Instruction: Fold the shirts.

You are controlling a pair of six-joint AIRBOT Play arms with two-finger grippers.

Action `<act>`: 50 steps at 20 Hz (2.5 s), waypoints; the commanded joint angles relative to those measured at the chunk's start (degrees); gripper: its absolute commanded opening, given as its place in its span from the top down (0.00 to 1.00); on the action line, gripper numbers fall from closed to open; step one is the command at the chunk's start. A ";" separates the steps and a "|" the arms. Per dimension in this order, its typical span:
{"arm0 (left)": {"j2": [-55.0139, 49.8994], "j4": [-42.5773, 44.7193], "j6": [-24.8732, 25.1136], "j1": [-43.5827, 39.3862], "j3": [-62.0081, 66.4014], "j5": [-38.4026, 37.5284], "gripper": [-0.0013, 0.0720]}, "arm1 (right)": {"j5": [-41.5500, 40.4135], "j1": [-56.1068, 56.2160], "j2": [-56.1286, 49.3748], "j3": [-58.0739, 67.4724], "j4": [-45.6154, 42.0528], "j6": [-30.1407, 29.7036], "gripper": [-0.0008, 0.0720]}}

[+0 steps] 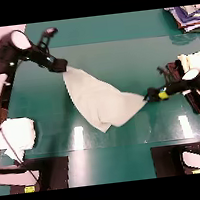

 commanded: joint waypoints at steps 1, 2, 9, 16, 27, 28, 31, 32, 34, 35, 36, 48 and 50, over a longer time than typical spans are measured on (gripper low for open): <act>10.97 1.57 -0.46 0.07 1.88 3.45 0.94 | 1.09 -1.38 8.00 11.78 0.55 -0.20 0.97; 14.75 1.55 -0.46 0.07 3.23 3.41 0.94 | 1.05 -2.03 10.47 17.07 0.50 -0.20 0.97; 35.19 1.44 -1.18 0.07 12.55 3.45 0.95 | 1.38 -6.95 19.47 49.51 0.48 -0.22 0.97; 33.18 -1.33 -3.63 -0.07 10.97 -2.47 0.95 | 16.59 -10.54 12.92 61.05 0.48 5.29 0.97; 25.90 -11.63 3.06 -0.11 -47.36 4.15 0.94 | 23.50 1.49 -3.28 40.11 -17.40 8.17 0.97; 25.90 -13.16 4.35 -0.11 -51.08 6.19 0.94 | 21.75 2.19 -3.28 37.38 -17.40 8.17 0.97; 25.90 -17.97 7.54 -0.11 -56.63 10.08 0.94 | 19.39 3.50 -3.28 32.41 -17.35 8.17 0.97; 25.92 -18.64 7.54 -0.11 -56.54 10.78 0.94 | 19.08 3.76 -3.28 31.47 -17.35 8.17 0.97; 25.92 -19.32 7.54 -0.11 -55.21 10.88 0.40 | 18.86 3.74 -3.28 30.42 -17.33 8.17 0.97; 25.92 -19.30 7.52 -0.09 -53.88 10.32 0.30 | 18.80 3.74 -3.28 30.32 -17.35 8.17 0.97; 25.92 -18.99 7.56 -0.04 -51.67 8.94 0.30 | 18.56 3.74 -3.28 30.38 -17.38 8.17 0.97; 13.49 -7.56 5.16 17.77 -25.59 5.53 0.30 | 18.51 3.74 -2.97 30.38 -17.27 8.20 0.97; 6.45 -11.21 6.08 18.38 -25.59 4.72 0.30 | 18.53 3.74 -2.97 30.36 -17.27 8.20 0.97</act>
